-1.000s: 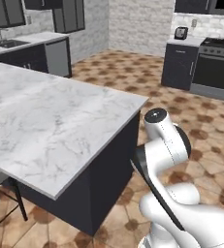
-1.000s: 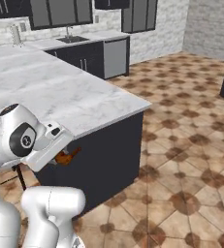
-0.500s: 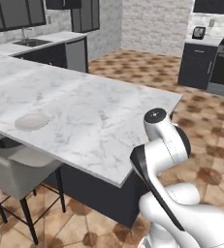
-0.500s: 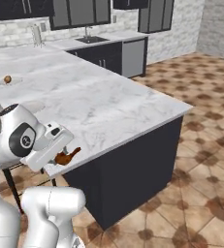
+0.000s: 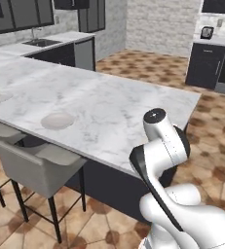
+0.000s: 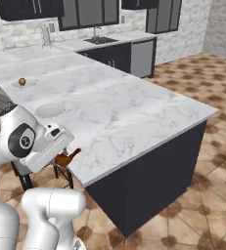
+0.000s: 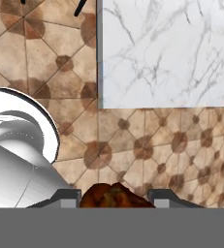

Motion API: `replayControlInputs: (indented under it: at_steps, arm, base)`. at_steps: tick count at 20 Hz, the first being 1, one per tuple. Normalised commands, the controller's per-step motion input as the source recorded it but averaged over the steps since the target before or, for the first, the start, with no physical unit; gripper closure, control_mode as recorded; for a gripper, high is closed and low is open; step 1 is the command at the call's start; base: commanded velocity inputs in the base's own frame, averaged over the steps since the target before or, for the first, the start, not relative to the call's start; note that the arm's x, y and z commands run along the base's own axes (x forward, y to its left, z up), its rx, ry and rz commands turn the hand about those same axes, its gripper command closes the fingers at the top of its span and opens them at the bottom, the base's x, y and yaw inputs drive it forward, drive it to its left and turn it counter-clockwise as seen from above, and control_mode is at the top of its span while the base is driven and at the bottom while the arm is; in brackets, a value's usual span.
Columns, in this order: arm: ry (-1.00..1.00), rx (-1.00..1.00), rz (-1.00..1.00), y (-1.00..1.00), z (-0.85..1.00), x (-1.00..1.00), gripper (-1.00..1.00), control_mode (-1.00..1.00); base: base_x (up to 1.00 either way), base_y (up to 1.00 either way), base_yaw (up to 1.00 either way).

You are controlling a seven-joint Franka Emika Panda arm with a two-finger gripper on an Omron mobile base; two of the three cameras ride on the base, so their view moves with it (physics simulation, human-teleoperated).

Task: Take the chicken drumsticks from the pan and place one on each plate on the dining counter.

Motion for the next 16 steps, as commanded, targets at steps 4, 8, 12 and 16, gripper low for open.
replayControlInputs:
  at_steps: [4,8,12,16]
  arm:
    - [0.00,0.00,0.00,0.00,0.00,0.00,1.00,1.00]
    - [0.00,0.00,0.00,0.00,0.00,0.00,1.00,1.00]
    - [0.00,0.00,0.00,0.00,0.00,0.00,1.00,1.00]
    - [0.00,0.00,0.00,0.00,0.00,0.00,1.00,1.00]
  base:
    - [0.00,0.49,-0.09]
    - [0.00,0.59,-0.13]
    - [0.00,0.65,-0.20]
    - [0.00,0.58,-0.25]
